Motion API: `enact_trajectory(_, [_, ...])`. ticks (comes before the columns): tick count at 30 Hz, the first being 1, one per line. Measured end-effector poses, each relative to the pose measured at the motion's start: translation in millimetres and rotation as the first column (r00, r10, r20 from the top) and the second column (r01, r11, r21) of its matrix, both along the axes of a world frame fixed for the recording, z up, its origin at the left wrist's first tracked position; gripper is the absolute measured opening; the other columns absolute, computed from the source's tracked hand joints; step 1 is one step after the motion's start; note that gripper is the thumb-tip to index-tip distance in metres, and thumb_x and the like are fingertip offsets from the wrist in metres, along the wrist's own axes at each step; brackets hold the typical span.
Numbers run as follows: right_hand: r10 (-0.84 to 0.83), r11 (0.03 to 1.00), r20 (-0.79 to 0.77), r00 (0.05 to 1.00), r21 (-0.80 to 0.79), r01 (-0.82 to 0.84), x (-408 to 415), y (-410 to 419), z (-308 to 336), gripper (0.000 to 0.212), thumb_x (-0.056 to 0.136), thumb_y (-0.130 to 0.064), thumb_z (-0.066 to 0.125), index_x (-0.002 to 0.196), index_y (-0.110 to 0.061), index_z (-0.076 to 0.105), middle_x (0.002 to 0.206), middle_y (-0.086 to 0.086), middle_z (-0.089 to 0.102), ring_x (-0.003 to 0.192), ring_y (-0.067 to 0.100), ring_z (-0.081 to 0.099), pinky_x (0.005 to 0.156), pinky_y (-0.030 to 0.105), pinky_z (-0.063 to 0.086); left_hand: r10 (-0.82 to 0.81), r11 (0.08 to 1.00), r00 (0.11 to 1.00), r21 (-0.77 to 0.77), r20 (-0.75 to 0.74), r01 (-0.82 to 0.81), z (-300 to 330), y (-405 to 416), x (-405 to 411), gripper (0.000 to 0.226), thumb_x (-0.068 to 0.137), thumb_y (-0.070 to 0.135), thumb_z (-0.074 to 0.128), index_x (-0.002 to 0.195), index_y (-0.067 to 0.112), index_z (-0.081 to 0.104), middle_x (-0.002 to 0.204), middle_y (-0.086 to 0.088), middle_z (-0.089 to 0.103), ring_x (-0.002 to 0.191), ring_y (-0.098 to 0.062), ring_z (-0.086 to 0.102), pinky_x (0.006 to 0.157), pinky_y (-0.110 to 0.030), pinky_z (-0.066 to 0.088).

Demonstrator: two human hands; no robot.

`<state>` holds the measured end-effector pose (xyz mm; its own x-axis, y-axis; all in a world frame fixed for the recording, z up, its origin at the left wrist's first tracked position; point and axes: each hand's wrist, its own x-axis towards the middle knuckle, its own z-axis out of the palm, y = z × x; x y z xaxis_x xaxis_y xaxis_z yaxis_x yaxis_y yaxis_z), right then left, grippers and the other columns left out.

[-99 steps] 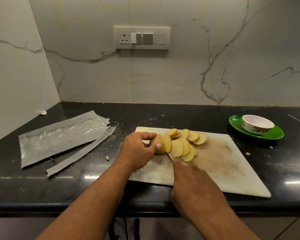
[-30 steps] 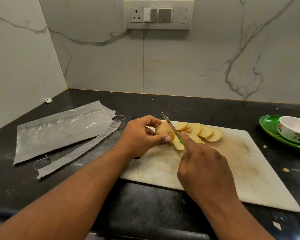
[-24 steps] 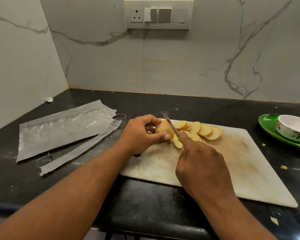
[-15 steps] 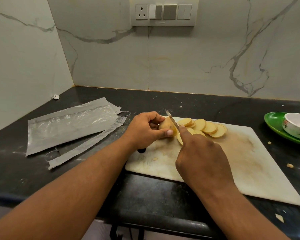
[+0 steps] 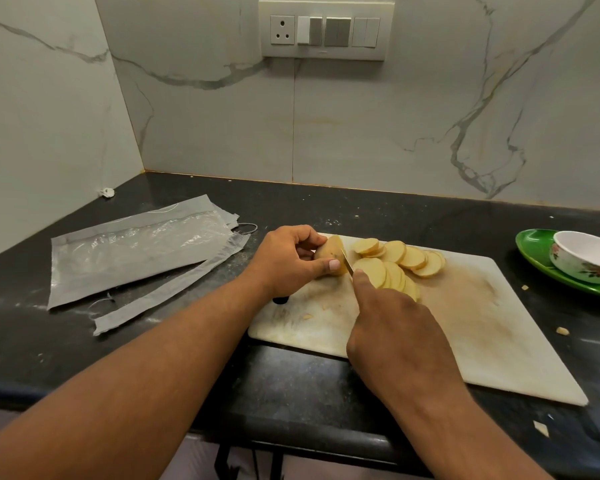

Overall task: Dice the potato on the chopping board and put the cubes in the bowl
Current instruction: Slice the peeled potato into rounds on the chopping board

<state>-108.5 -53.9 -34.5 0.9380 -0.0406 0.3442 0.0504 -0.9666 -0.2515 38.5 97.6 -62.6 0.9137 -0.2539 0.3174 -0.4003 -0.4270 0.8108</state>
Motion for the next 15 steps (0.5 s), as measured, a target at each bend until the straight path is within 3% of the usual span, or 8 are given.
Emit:
enact_trajectory(8, [-0.024,1.000,0.003,1.000,0.005,0.024,27.6,8.5,4.9,0.051,0.100,-0.016,0.033,0.150,-0.025,0.035,0.107,0.003,0.063,0.075,0.016,0.045,0.061,0.026,0.039,-0.048,0.998,0.999,-0.031,0.010,0.048,-0.6,1.7,-1.4,0.031,0.073,0.028,0.094,0.096,0.027,0.073,0.103,0.008,0.076,0.090,-0.005,0.071,0.090,-0.029,0.061])
enact_trajectory(15, [-0.030,0.999,-0.094,0.995,0.024,0.032,25.5,7.7,10.2,0.053,0.099,-0.015,0.039,0.150,-0.025,0.035,0.116,0.004,0.062,0.080,0.013,0.043,0.065,0.026,0.040,0.002,0.999,0.998,0.036,0.057,-0.004,-1.1,-0.6,-2.7,0.036,0.072,0.038,0.093,0.100,0.029,0.072,0.100,0.012,0.072,0.090,-0.008,0.070,0.085,-0.030,0.062])
